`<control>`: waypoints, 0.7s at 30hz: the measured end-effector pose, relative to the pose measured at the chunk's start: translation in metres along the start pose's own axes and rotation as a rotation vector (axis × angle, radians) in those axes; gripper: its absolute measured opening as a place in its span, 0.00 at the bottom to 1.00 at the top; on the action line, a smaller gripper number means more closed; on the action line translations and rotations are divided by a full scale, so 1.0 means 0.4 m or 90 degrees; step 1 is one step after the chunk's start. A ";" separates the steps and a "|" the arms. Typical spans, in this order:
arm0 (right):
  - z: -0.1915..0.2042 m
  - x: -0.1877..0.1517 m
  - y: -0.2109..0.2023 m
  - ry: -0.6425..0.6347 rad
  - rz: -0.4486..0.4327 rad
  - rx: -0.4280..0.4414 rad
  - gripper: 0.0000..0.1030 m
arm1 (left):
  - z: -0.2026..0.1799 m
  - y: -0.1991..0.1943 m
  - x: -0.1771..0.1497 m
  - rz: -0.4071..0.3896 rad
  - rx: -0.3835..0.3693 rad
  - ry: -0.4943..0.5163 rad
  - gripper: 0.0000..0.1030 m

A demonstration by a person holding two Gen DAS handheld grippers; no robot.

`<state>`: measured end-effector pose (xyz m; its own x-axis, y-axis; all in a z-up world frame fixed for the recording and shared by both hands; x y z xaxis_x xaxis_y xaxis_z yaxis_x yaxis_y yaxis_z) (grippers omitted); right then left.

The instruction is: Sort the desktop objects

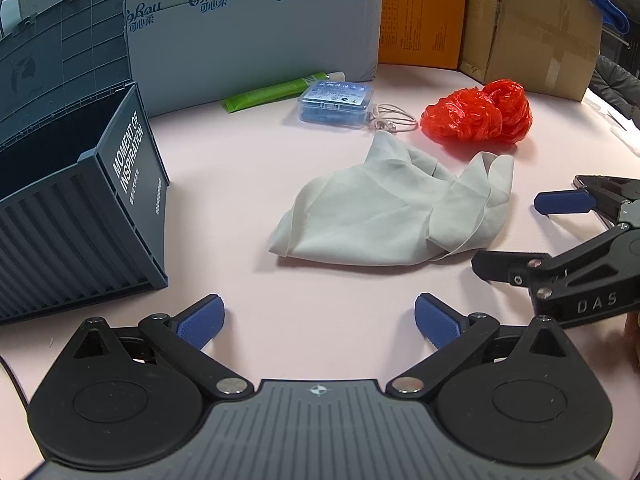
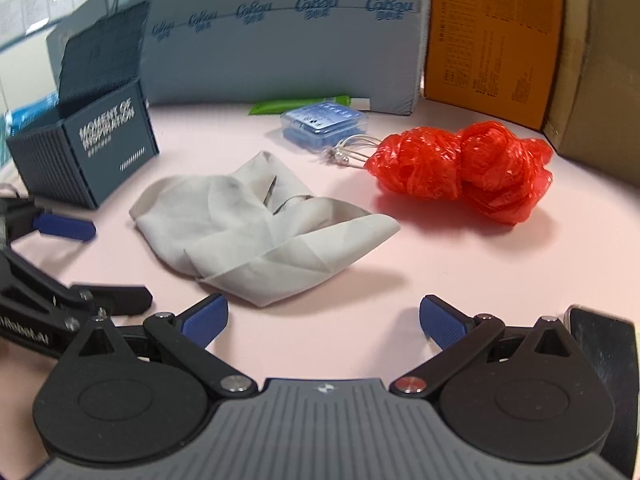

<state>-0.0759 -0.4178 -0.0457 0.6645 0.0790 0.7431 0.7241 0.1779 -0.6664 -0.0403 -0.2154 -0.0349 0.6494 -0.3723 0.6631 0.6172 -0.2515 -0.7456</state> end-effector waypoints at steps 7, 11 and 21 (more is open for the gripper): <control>-0.009 0.001 0.000 -0.004 -0.002 0.010 1.00 | 0.001 0.002 0.000 0.001 -0.003 0.004 0.99; -0.008 0.002 0.004 0.000 -0.007 0.005 1.00 | 0.000 0.005 0.002 0.002 -0.002 0.008 1.00; -0.006 0.006 0.010 0.001 -0.009 -0.001 1.00 | -0.004 0.012 0.009 0.002 0.001 0.007 1.00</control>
Point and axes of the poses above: each gripper's, at about its wrist camera, not at the fingertips, and y roughly the way its jaws point, z to its left, x to its top, the point moved 1 cm from there along y, roughly the way its jaws point, and after that the axes turned 4 degrees about x, right-handed, at the moved point
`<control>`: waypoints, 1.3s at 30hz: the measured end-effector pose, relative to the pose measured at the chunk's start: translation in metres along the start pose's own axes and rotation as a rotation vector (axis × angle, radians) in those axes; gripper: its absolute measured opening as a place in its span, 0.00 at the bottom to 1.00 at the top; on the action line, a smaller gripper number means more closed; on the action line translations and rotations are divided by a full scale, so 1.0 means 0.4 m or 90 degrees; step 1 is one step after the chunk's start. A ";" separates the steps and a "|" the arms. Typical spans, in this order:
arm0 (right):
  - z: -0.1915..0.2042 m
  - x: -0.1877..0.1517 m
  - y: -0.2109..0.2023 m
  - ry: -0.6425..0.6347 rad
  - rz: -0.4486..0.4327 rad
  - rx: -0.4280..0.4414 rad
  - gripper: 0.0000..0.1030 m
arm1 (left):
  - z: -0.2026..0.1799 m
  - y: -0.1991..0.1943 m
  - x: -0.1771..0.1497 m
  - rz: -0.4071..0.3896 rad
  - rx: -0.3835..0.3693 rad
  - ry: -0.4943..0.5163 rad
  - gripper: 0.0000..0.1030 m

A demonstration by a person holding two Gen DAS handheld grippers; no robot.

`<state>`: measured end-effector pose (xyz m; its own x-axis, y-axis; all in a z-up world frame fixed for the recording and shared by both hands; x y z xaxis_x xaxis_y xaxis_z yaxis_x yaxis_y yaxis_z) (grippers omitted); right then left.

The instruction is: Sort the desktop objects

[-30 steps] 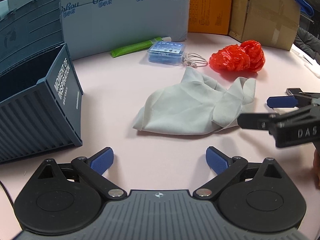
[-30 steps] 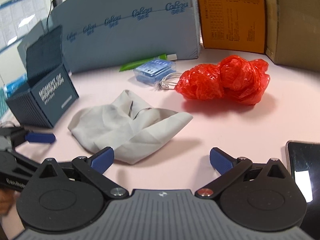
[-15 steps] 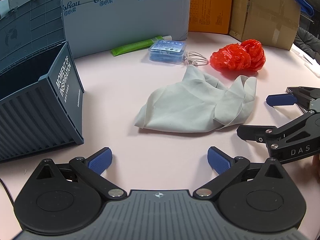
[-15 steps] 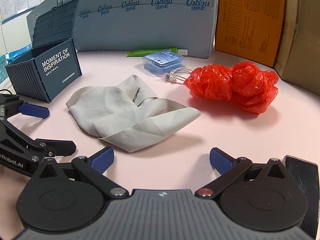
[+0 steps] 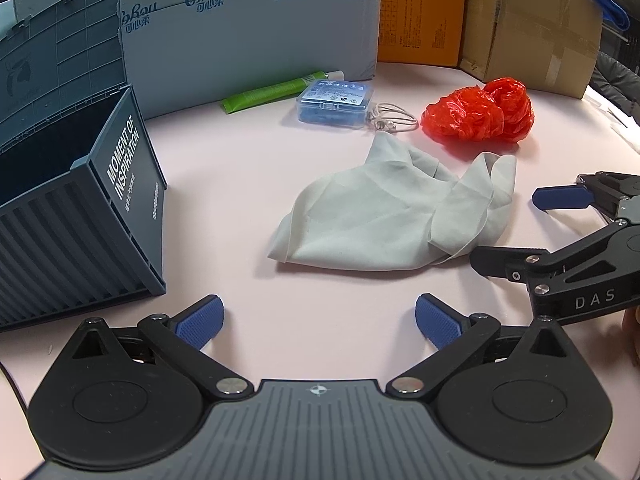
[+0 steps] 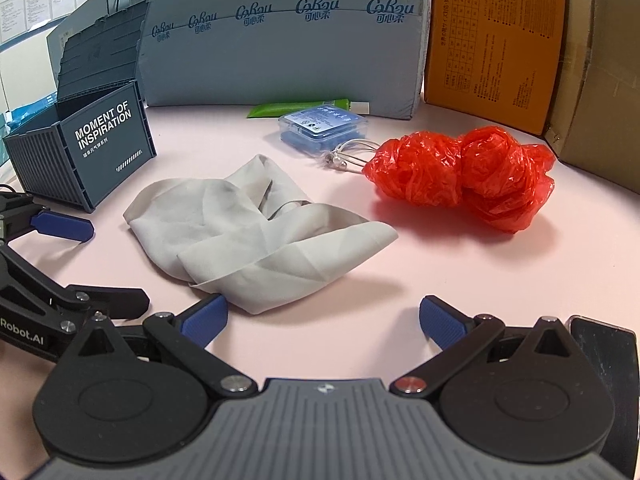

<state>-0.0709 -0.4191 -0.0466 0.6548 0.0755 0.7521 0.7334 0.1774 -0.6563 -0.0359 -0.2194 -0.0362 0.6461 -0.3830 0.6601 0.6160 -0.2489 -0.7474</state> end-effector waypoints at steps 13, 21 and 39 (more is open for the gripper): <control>-0.007 0.005 0.005 -0.002 0.000 0.009 1.00 | -0.001 0.011 0.014 0.006 0.000 -0.001 1.00; -0.006 0.006 0.004 -0.005 0.003 0.009 1.00 | -0.005 0.015 0.020 0.012 0.002 -0.002 1.00; -0.009 -0.002 -0.002 -0.025 0.003 0.024 1.00 | -0.006 0.023 0.031 0.024 0.006 -0.006 1.00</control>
Point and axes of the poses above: each gripper's, at about its wrist camera, not at the fingertips, and y roughly the way its jaws point, z to its left, x to its top, the point moved 1 cm from there along y, roughly the way its jaws point, and after that the axes turned 4 degrees about x, right-handed, at the moved point
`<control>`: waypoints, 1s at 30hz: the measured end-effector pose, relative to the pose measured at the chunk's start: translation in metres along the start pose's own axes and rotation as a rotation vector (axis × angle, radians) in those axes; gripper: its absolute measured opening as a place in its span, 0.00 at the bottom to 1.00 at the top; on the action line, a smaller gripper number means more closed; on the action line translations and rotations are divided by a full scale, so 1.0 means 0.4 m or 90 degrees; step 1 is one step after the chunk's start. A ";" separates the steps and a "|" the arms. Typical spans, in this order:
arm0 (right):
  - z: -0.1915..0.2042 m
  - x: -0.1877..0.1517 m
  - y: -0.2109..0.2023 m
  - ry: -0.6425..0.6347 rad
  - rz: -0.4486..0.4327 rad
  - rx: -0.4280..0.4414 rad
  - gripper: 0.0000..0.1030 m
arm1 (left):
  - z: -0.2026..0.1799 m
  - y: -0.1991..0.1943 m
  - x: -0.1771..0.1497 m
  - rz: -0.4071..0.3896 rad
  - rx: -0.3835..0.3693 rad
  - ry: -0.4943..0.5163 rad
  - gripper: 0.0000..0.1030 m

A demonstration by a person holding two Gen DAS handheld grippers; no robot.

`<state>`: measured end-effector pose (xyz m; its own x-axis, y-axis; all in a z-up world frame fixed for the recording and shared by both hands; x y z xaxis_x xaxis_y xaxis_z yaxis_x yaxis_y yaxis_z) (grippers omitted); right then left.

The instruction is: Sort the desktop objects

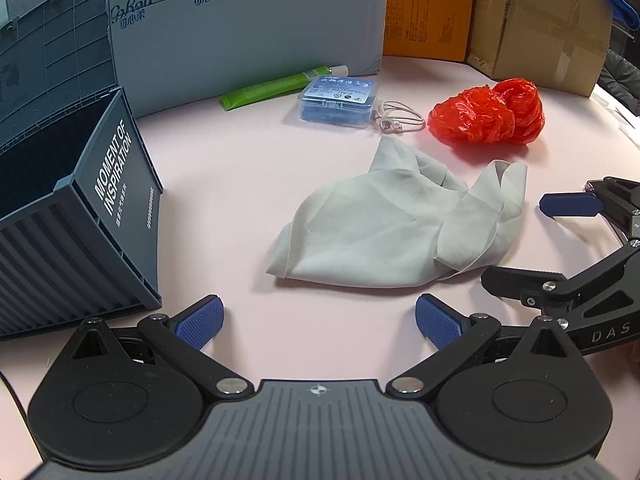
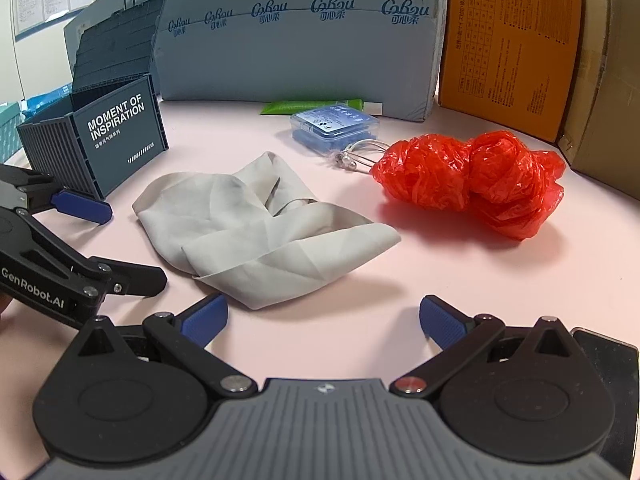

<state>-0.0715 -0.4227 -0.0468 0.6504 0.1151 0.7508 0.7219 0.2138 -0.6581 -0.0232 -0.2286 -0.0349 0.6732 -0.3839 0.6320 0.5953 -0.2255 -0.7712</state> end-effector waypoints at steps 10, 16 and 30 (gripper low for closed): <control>-0.008 0.003 -0.004 -0.013 0.016 0.020 1.00 | 0.007 -0.009 -0.013 -0.008 -0.008 0.009 1.00; -0.018 0.006 -0.011 -0.014 0.025 0.051 1.00 | 0.017 -0.016 -0.024 -0.022 -0.025 0.019 1.00; -0.079 0.027 -0.020 0.191 -0.017 0.101 1.00 | 0.036 -0.019 -0.019 -0.056 -0.076 -0.010 1.00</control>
Point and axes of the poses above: each gripper's, at about its wrist camera, not at the fingertips, and y roughly the way its jaws point, z to its left, x to its top, the point moved 1 cm from there along y, roughly the way its jaws point, and after that the axes turned 4 degrees about x, right-handed, at the moved point
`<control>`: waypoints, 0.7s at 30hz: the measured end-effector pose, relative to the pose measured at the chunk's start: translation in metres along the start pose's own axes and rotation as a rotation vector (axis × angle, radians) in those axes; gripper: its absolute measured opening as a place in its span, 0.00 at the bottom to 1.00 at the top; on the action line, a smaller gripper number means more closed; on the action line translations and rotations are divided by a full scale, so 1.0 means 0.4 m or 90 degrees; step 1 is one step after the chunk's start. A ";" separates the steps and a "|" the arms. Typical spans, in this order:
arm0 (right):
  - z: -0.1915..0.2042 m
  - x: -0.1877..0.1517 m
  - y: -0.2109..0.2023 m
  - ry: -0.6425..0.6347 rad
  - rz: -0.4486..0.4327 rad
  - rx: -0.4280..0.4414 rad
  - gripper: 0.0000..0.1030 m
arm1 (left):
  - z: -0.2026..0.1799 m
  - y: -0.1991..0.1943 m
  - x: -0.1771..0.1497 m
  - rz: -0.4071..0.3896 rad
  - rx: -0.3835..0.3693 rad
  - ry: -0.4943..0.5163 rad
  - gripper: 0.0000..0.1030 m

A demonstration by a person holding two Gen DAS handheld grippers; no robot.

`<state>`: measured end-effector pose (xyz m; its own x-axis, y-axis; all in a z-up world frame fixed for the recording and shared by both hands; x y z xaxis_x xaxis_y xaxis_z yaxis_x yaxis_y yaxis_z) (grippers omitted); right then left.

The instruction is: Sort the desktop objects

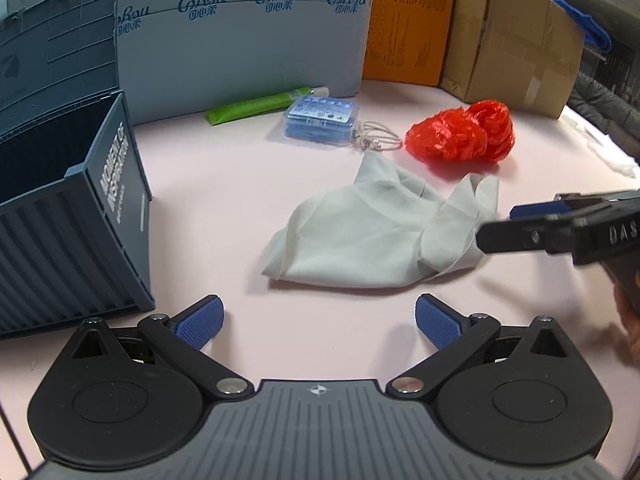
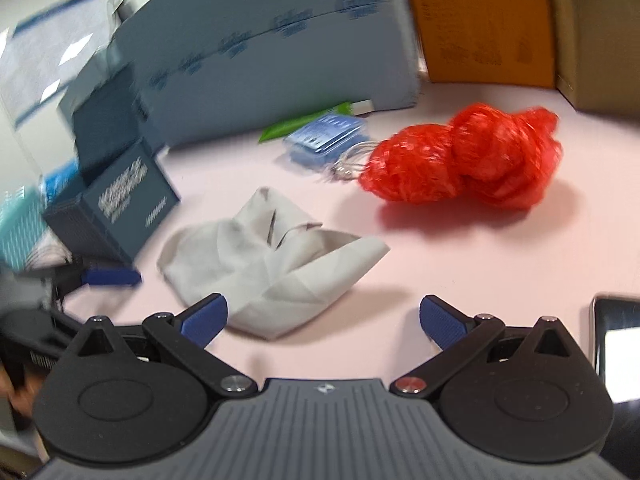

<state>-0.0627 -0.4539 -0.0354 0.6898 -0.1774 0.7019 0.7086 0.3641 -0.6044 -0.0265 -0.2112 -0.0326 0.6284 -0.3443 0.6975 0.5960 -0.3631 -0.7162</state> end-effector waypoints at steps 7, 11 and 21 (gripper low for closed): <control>-0.001 0.010 0.002 0.018 -0.011 0.010 1.00 | -0.004 0.008 0.011 -0.015 -0.008 -0.005 1.00; 0.007 0.011 0.013 0.019 -0.018 0.025 1.00 | -0.008 0.016 0.018 -0.019 -0.016 -0.006 1.00; 0.010 0.022 0.035 0.008 -0.030 0.009 1.00 | -0.012 0.043 0.029 -0.023 -0.016 0.000 1.00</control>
<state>-0.0473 -0.4466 -0.0363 0.6576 -0.2065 0.7245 0.7382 0.3685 -0.5650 -0.0112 -0.2257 -0.0366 0.6062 -0.3309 0.7232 0.6057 -0.3973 -0.6894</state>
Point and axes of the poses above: each gripper's, at about its wrist camera, not at the fingertips, and y roughly the way its jaws point, z to its left, x to its top, the point moved 1 cm from there along y, roughly the way its jaws point, and after that the axes turned 4 degrees about x, right-handed, at the moved point
